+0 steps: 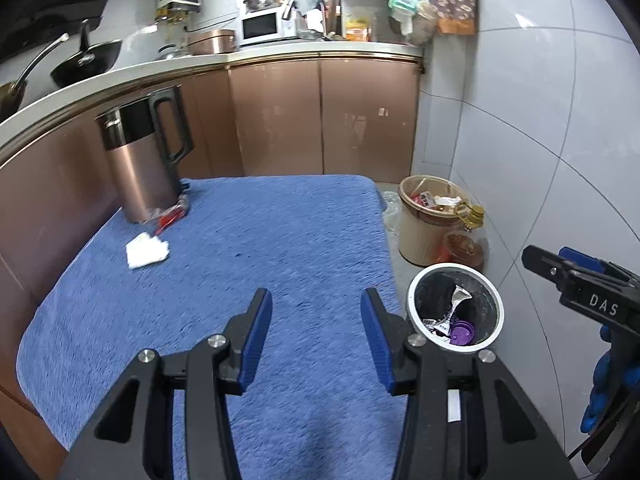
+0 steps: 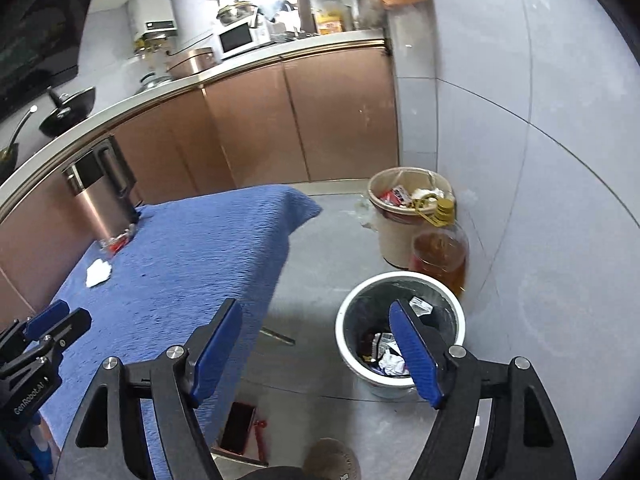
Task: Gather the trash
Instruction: 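Move both tools back over the towel toward the tissue and clear bag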
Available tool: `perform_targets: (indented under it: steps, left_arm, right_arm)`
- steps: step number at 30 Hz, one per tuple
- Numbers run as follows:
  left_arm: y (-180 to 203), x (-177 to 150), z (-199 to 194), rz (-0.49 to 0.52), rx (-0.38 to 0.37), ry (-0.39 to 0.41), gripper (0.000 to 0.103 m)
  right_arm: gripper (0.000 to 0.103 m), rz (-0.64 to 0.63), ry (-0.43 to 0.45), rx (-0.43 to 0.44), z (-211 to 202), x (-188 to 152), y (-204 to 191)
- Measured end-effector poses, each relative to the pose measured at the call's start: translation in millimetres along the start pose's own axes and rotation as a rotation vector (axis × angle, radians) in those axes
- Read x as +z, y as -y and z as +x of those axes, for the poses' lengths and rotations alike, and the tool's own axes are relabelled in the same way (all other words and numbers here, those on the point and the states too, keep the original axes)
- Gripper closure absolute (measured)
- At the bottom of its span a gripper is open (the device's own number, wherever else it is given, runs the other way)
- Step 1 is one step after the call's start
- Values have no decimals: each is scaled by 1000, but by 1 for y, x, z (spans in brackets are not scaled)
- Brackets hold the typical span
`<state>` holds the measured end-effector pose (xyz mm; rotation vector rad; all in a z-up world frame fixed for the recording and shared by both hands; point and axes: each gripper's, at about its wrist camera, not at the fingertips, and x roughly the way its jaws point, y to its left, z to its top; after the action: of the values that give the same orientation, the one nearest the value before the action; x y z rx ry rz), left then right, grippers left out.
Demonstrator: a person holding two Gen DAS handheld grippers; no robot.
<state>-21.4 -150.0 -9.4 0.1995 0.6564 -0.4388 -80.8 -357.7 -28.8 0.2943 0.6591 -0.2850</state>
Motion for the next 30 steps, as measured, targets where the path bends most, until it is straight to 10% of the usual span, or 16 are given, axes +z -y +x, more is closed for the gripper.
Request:
perform_targets:
  steps: [30]
  left_arm:
    - [-104,-36,-31,-182,71,52,57]
  right_arm:
    - [28,-184,-37,-16,-10,-7,-90]
